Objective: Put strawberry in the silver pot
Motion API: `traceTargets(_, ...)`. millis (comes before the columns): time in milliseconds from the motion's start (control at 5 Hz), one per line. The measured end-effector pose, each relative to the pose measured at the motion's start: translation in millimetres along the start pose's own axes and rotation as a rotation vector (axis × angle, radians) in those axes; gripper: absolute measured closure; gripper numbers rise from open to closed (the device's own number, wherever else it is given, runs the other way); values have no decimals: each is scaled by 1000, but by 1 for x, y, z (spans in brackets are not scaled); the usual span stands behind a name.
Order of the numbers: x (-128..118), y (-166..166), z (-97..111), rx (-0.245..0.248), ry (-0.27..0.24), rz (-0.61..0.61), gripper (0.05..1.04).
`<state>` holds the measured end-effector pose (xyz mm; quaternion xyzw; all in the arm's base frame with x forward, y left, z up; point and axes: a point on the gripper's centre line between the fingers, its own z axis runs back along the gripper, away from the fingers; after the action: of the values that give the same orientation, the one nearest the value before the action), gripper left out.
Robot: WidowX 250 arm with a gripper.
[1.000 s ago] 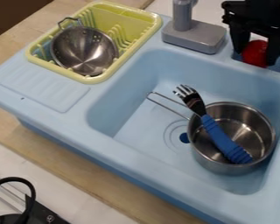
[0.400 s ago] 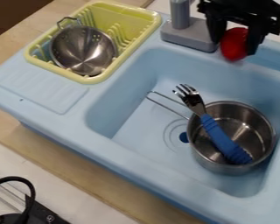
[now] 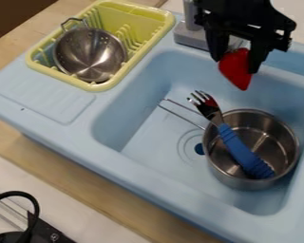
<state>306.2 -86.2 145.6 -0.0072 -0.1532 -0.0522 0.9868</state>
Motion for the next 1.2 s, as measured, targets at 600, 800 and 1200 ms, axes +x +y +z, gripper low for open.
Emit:
traceTargets(600, -6, -31, 43, -53, -126, -99, 462)
traceTargets(800, 0, -26, 42, -49, -157, -104, 462)
traceTargets(1200, -20, -29, 32, -37, -65, -78, 462)
